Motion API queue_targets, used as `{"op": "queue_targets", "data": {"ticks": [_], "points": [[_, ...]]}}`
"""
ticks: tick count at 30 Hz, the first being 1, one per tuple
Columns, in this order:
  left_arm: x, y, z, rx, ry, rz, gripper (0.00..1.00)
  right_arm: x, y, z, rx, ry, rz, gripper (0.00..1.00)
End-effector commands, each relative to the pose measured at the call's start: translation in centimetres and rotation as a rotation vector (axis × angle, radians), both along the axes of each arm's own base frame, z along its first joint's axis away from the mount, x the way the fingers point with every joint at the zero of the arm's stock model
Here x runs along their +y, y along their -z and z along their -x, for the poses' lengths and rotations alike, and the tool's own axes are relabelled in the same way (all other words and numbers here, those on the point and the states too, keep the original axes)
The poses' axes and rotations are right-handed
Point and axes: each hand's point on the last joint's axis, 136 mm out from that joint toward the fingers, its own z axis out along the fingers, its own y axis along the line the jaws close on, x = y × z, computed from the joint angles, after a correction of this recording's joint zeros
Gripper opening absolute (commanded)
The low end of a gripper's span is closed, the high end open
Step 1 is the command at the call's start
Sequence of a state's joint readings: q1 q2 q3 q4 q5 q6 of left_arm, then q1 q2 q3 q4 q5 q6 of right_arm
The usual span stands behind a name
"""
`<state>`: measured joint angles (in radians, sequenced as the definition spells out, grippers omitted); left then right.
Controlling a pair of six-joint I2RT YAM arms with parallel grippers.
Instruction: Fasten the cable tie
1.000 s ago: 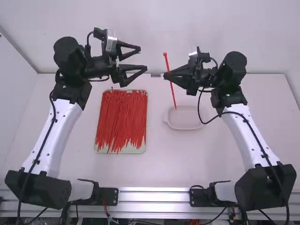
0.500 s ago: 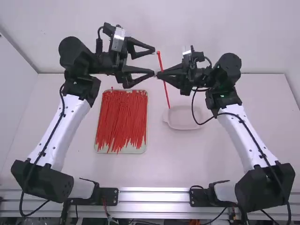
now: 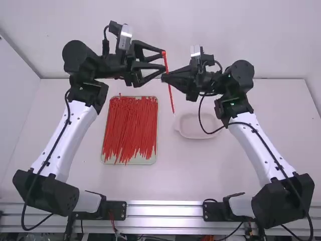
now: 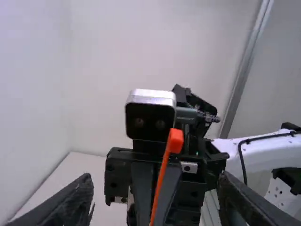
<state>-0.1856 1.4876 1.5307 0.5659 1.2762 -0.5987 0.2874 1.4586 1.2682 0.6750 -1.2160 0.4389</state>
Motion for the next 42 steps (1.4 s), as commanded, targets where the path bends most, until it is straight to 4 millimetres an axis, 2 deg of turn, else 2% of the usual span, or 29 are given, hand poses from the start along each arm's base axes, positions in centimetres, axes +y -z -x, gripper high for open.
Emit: {"op": "queue_targets", "data": {"ticks": [1, 5, 9, 12, 13, 15, 17, 21, 23, 24, 25, 27, 30, 32, 42], "points": [[0.0, -1.5, 0.6, -0.011, 0.004, 0.023, 0.68, 0.2, -0.3, -0.8, 0.053, 0.037, -0.03, 0.0], [0.3, -2.1, 0.2, -0.007, -0.023, 0.049, 0.61, 0.6, -0.9, -0.4, 0.057, 0.027, -0.049, 0.0], [0.1, -2.1, 0.5, -0.009, -0.011, 0.048, 0.61, 1.0, -1.3, 0.2, 0.055, 0.004, -0.06, 0.0], [0.3, -2.1, 0.3, -0.009, -0.019, 0.048, 0.52, 1.3, -1.3, 0.5, 0.054, -0.007, -0.059, 0.0], [0.3, -2.1, 0.3, -0.01, -0.021, 0.048, 0.43, 1.3, -1.3, 0.5, 0.055, -0.008, -0.058, 0.0], [0.3, -2.3, 0.4, -0.019, -0.021, 0.052, 0.14, 1.2, -1.2, 0.5, 0.06, -0.007, -0.055, 0.0], [0.2, -2.4, 0.6, -0.02, -0.014, 0.055, 0.02, 1.2, -1.1, 0.5, 0.059, -0.011, -0.053, 0.0], [0.3, -2.6, 0.8, -0.03, -0.01, 0.059, 0.02, 1.3, -1.1, 0.6, 0.062, -0.014, -0.05, 0.0], [0.4, -2.7, 0.5, -0.024, -0.022, 0.064, 0.02, 1.3, -0.8, 0.5, 0.071, -0.012, -0.043, 0.05], [0.4, -2.7, 0.4, -0.023, -0.025, 0.065, 0.02, 1.3, -0.7, 0.5, 0.063, -0.015, -0.039, 0.09], [0.4, -2.7, 0.5, -0.026, -0.024, 0.066, 0.02, 1.4, -0.3, 1.0, 0.033, -0.04, -0.018, 0.24], [0.3, -2.9, 0.6, -0.029, -0.021, 0.068, 0.02, 1.4, 0.0, 1.6, 0.008, -0.072, -0.003, 0.33], [0.7, -3.6, 1.0, -0.056, -0.02, 0.063, 0.02, 1.4, 0.6, 2.9, -0.048, -0.142, 0.029, 0.51], [0.9, -4.1, 1.2, -0.066, -0.019, 0.061, 0.02, 1.3, 1.0, 3.5, -0.071, -0.177, 0.045, 0.57], [1.4, -7.7, 2.8, -0.113, -0.028, 0.06, 0.02, 1.5, 4.2, 3.2, 0.002, -0.202, 0.108, 0.58]]}}
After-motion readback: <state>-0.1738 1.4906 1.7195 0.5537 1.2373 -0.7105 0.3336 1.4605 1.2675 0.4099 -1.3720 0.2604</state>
